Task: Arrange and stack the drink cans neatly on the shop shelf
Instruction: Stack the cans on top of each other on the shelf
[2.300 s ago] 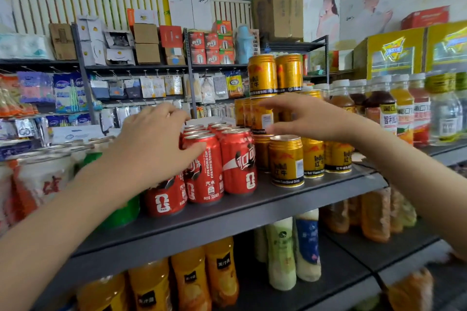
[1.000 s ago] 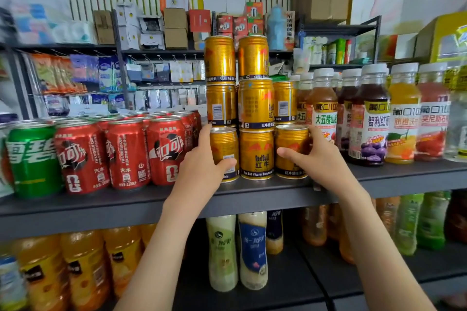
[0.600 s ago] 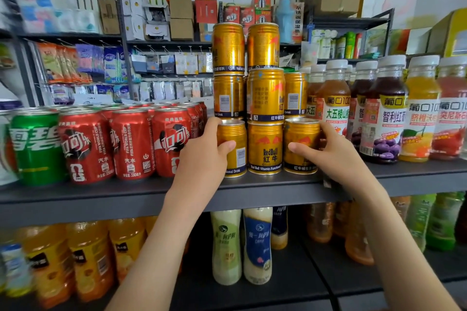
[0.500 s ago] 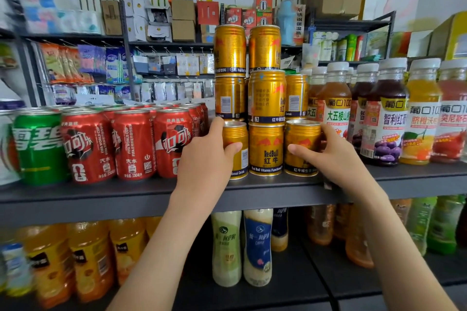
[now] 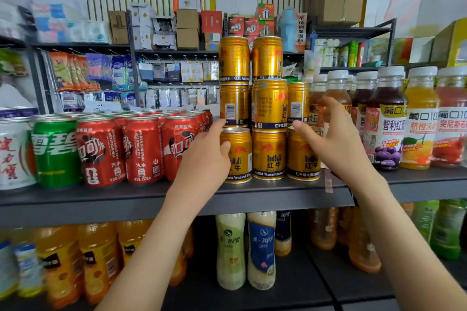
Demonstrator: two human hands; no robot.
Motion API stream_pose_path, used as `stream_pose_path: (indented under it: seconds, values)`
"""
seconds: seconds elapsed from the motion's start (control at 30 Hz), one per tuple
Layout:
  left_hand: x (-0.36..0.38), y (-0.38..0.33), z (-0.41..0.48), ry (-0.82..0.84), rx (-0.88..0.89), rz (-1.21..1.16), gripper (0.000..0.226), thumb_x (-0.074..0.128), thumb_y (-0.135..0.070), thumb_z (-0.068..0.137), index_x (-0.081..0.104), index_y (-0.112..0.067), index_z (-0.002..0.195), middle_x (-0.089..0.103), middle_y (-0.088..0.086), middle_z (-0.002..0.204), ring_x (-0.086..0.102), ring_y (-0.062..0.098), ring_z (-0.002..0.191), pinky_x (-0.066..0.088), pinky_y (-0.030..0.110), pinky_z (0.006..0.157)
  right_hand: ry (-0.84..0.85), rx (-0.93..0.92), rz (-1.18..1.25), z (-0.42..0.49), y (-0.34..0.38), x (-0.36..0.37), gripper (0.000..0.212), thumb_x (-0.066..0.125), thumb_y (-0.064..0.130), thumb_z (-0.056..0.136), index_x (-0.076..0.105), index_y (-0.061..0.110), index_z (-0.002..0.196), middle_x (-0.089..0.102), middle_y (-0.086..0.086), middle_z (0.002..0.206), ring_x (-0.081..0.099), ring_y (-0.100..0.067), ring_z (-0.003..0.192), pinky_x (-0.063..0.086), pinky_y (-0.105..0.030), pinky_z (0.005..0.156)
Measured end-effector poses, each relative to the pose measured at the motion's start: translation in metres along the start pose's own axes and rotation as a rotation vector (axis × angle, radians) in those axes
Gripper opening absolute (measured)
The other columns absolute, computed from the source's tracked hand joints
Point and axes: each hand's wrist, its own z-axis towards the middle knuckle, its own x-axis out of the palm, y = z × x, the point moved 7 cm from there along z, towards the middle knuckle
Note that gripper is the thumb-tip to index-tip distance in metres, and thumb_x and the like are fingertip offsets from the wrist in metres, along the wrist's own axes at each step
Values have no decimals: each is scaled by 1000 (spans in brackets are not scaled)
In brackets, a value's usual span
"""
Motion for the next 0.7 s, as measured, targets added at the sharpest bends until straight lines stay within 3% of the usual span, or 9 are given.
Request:
stream_pose_path:
  seconds: [0.07,0.2,0.3,0.37,0.43,0.5,0.6,0.7]
  values:
    - [-12,-4,4,-48,15,-22,46,39,-20,100,31,-30,145,48,1,136,45,20,123,35,32,95,6,-53,33,10,21,1,78,63,44,86,25,15,147,43,-5,142,40,-16,129,34,-26,97]
    - [-33,-14,11,-107,72,-40,38,41,-14,99,45,-25,135,52,-1,133,48,17,121,31,21,89,81,-64,68,33,50,10,84,62,50,84,20,16,149,42,-8,145,43,-22,130,40,-39,103]
    - [-36,-14,14,-80,73,-76,36,43,-12,99,49,-24,131,54,0,132,51,14,118,33,21,90,123,-35,99,45,59,20,95,65,53,81,14,11,149,38,-11,147,40,-24,132,37,-35,102]
    - [-34,-14,13,-45,68,-112,35,45,-12,98,50,-25,130,54,-2,131,51,12,117,34,20,89,135,-29,96,48,61,28,98,68,52,79,14,10,148,41,-9,145,43,-22,129,36,-27,94]
    - [-30,-14,12,-23,62,-131,34,47,-14,97,50,-24,130,54,-2,132,51,12,115,36,21,88,134,-21,80,51,60,33,97,71,48,78,14,10,146,52,-6,129,55,-17,106,40,-21,83]
    - [-26,-14,9,-12,56,-138,34,49,-18,97,50,-24,130,54,-2,131,53,12,112,37,22,87,160,5,71,52,57,38,90,73,42,78,18,10,142,52,2,109,52,-9,84,39,-14,66]
    - [-24,-13,7,-17,47,-154,34,51,-22,96,51,-25,129,55,-4,129,54,8,105,40,24,88,180,45,78,54,50,40,75,74,42,78,31,10,131,47,5,103,49,-9,87,36,-12,55]
    - [-24,-15,8,-20,57,-131,33,52,-24,95,52,-24,128,56,-4,128,51,4,99,40,23,87,187,72,86,55,46,42,70,74,44,76,37,11,126,51,4,104,53,-12,91,42,-17,62]
